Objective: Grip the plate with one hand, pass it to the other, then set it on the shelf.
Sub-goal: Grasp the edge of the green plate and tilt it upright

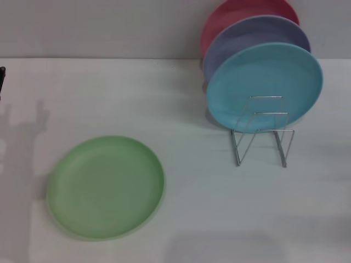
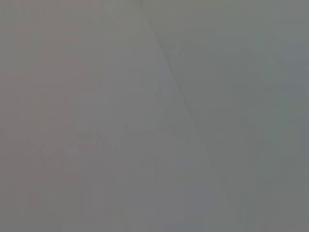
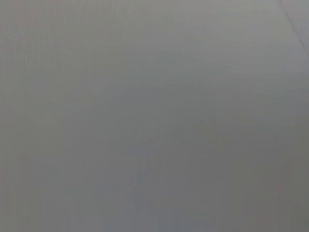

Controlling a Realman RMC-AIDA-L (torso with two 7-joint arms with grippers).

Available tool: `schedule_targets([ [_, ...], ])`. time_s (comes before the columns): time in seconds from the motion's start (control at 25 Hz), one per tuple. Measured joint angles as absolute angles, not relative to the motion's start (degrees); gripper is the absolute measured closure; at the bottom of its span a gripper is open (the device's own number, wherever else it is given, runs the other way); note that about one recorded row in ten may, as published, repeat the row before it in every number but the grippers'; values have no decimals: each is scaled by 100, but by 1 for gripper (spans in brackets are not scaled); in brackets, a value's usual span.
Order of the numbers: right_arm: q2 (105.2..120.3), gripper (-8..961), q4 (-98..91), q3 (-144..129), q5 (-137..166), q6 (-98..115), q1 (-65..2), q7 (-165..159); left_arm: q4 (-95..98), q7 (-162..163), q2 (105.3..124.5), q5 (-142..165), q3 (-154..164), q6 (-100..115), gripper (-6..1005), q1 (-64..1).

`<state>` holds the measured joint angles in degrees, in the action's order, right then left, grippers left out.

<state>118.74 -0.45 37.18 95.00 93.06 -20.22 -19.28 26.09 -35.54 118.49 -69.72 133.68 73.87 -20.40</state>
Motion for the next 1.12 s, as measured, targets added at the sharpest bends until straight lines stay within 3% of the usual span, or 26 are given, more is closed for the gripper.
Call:
schedule_targets([
  [0.56,11880,269,-56,3731,9500,9351,-1956,-1933,3702,-3865,11808,-6942,12808,6429,156,-1811],
  [0.88,11892,268,-34,3760,9501,9378,-1917,-1958,6085,-5067,11820,-6980,10210,2140,157,-1407],
  [1.12,11892,268,-12,3762,9501,9379,-1916,-1960,6817,-5003,11813,-6944,8539,-1202,157,-1502],
])
